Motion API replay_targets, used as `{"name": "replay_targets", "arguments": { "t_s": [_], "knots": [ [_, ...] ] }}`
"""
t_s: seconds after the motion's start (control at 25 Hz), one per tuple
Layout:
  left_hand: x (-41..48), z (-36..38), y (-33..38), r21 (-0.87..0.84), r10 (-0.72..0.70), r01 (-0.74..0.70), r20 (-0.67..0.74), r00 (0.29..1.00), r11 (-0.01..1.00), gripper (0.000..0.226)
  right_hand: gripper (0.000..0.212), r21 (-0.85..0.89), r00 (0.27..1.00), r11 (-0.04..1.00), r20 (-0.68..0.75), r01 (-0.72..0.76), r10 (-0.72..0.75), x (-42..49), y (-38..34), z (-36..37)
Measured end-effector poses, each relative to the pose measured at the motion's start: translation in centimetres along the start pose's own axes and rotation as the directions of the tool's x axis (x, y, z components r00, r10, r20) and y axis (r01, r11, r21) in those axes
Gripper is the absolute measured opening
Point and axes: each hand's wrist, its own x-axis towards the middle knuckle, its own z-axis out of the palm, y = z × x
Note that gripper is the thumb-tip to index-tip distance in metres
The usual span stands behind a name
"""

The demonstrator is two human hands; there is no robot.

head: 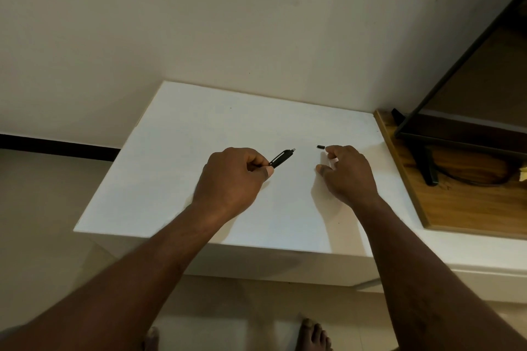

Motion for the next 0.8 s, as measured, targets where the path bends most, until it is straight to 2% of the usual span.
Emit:
{"name": "replay_targets", "arguments": {
  "t_s": [0.2, 0.4, 0.6, 0.8],
  "knots": [
    [-0.1, 0.0, 0.1, -0.003, 0.006, -0.006, 0.005, 1.0, 1.0, 0.007, 0.063, -0.104, 0.999, 0.995, 0.042, -0.009, 0.013, -0.1, -0.2, 1.1],
    [0.0, -0.2, 0.1, 0.0, 0.01, -0.01, 0.006, 1.0, 1.0, 0.008, 0.057, -0.199, 0.994, 0.98, 0.106, 0.013, 0.008, 0.1, -0.4, 1.2],
    [0.1, -0.5, 0.2, -0.008, 0.011, -0.011, -0.003, 1.0, 1.0, 0.008, 0.038, -0.039, 0.999, 0.999, -0.039, -0.003, 0.001, -0.1, -0.5, 1.1],
    [0.3, -0.7, 0.3, -0.01, 0.012, -0.012, -0.007, 1.0, 1.0, 0.008, 0.021, -0.009, 0.992, 0.998, -0.114, 0.06, -0.06, -0.2, -1.4, 1.4]
  ]
}}
